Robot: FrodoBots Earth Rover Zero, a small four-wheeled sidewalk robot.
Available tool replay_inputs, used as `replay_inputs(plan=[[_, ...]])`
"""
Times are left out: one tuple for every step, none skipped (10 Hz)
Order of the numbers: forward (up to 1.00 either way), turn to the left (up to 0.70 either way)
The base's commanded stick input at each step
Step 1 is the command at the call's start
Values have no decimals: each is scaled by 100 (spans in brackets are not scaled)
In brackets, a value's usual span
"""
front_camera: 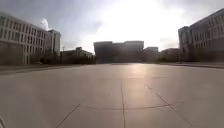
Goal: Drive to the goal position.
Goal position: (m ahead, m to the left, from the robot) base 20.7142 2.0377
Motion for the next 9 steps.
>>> replay_inputs(plan=[[100,3],[100,3],[100,3],[100,3],[100,3],[100,3],[100,3],[100,3],[100,3]])
